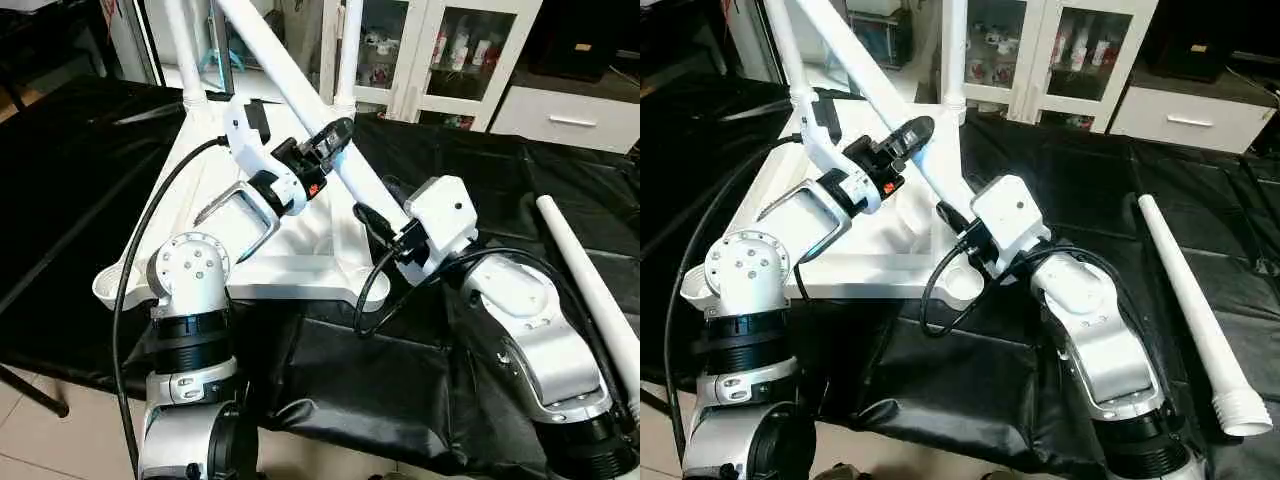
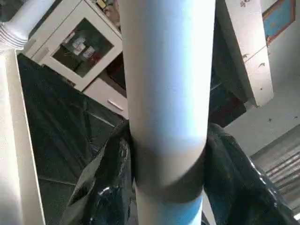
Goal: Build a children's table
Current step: Pick table leg
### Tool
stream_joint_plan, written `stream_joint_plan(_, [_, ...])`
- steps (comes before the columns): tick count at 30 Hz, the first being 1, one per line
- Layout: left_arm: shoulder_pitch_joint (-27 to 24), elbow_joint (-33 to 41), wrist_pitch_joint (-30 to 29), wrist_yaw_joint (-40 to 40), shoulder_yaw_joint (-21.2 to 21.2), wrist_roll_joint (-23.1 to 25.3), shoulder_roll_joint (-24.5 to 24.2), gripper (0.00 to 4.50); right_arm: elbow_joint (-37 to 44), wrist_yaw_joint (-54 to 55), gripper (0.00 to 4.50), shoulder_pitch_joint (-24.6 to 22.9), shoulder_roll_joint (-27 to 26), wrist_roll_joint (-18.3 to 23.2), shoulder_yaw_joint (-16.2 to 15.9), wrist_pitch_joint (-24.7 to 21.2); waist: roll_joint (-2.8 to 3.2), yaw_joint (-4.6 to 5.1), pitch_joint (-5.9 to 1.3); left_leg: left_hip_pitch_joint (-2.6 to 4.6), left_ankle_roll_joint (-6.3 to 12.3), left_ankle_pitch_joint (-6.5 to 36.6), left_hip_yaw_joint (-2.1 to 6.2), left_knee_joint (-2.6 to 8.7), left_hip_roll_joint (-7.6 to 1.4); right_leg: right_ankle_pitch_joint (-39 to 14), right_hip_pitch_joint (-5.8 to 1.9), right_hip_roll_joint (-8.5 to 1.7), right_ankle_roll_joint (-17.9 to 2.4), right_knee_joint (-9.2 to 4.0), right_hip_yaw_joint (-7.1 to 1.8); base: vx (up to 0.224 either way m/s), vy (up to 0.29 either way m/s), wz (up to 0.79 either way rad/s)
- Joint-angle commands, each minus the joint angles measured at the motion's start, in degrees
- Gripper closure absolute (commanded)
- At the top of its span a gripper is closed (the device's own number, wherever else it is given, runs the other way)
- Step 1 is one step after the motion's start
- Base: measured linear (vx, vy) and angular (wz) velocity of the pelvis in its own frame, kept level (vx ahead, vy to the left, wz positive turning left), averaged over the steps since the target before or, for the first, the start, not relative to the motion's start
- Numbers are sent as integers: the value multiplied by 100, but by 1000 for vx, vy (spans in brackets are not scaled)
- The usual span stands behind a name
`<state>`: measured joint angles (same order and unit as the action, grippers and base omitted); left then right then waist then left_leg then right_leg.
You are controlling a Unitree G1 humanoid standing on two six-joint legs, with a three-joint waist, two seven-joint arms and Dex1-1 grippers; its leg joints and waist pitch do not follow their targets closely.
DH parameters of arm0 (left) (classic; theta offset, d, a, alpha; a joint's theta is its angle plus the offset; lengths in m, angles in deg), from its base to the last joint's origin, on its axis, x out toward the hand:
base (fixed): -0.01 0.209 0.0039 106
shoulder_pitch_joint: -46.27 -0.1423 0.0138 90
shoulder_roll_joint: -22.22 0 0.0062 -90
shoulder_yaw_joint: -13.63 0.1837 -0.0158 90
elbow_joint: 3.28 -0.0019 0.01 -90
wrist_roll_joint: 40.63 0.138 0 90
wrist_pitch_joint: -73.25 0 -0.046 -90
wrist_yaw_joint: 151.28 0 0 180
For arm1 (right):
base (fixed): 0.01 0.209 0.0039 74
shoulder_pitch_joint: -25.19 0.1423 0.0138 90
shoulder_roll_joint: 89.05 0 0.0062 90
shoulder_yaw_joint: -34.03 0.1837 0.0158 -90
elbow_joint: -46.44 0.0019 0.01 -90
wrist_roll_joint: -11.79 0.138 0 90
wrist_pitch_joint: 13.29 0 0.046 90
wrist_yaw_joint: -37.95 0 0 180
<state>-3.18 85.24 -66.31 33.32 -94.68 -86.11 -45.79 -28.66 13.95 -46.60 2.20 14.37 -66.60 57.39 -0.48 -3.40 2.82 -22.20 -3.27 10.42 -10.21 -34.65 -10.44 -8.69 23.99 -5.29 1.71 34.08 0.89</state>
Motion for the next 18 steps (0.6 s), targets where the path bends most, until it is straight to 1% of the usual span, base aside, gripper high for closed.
stream_joint_plan(1, [-4, -25, 32, -93, 10, 14, -27, 266, -12, -18, 279, 144, 1, -9, -43, 146, -44, -10, -396, 73, 76, 1170, 31, 395, -101, -1168, -292, -83, -863, -345, -55, 0, 0, 0])
stream_joint_plan(3, [-36, 54, 42, -134, -34, -7, -61, 268, 31, -4, 279, 164, -16, -6, -53, 102, -44, -10, -394, 73, 93, 1134, 30, 394, -103, -1138, -290, -83, -869, -342, -58, 0, 0, 0])
stream_joint_plan(5, [-57, 60, 162, -180, -89, 19, -79, 269, 12, -4, 279, 181, -30, -6, -47, 100, -15, -5, -396, 79, 80, 1140, 31, 392, -101, -1107, -287, -79, -888, -346, -57, 0, 0, 0])
stream_joint_plan(6, [-61, 52, 182, -180, -96, 22, -78, 269, -3, -6, 279, 178, -32, -10, -45, 112, -14, -3, -397, 78, 78, 1139, 32, 393, -101, -1091, -288, -77, -896, -342, -56, 0, 0, 0])
stream_joint_plan(7, [-82, 29, 233, -199, -105, 45, -61, 270, -45, -10, 279, 155, -24, -40, -39, 148, -138, 16, -396, 65, 108, 1129, 13, 387, -101, -1088, -296, -70, -881, -355, -56, 0, 0, 0])
stream_joint_plan(8, [-91, 25, 250, -217, -104, 61, -50, 270, -55, -9, 279, 145, -16, -56, -39, 156, -89, -12, -397, 74, 99, 1115, 27, 391, -105, -1110, -301, -89, -896, -326, -56, 0, 0, 0])
stream_joint_plan(9, [-98, 46, 265, -217, -97, 73, -57, 270, -42, 7, 223, 156, -61, -16, -5, 133, -129, 1, -391, 69, 122, 1101, 16, 390, -110, -1151, -290, -86, -873, -347, -61, 0, 0, 0])
stream_joint_plan(10, [-107, 76, 284, -225, -104, 76, -61, 270, -29, -44, 209, 167, -129, 123, 35, 82, -75, -10, -394, 76, 116, 1091, 25, 393, -111, -1163, -284, -90, -877, -335, -62, 0, 0, 0])
stream_joint_plan(12, [-125, 123, 313, -230, -142, 58, -79, 270, 20, -175, 209, 182, -165, 275, 42, 41, -68, 7, -392, 81, 122, 1177, 28, 397, -114, -1161, -281, -77, -858, -347, -59, 0, 0, 0])
stream_joint_plan(13, [-132, 115, 342, -227, -166, 67, -113, 271, 35, -270, 190, 193, -157, 355, 39, 33, -80, 11, -396, 69, 133, 1146, 34, 399, -113, -1107, -298, -84, -845, -334, -57, 0, 0, 0])
stream_joint_plan(14, [-134, 107, 355, -223, -170, 76, -131, 271, 43, -306, 169, 197, -162, 404, 48, 16, -77, 11, -394, 72, 138, 1141, 34, 398, -113, -1092, -297, -85, -845, -337, -58, 0, 0, 0])
stream_joint_plan(15, [-137, 93, 373, -219, -172, 89, -158, 271, 52, -351, 169, 201, -174, 478, 65, -11, -72, 18, -394, 75, 135, 1141, 33, 398, -113, -1098, -291, -86, -855, -336, -59, 0, 0, 0])
stream_joint_plan(17, [-100, 17, 452, -131, -164, 145, -315, 272, 151, -565, 159, 239, -181, 838, 153, -268, -73, 1, -395, 89, 136, 1163, 34, 399, -115, -1126, -283, -81, -859, -336, -58, 0, 0, 0])
stream_joint_plan(18, [-85, 0, 469, -96, -159, 157, -361, 272, 181, -617, 146, 253, -174, 912, 173, -325, -69, 0, -395, 89, 141, 1160, 35, 400, -115, -1111, -285, -80, -861, -331, -59, 0, 0, 0])
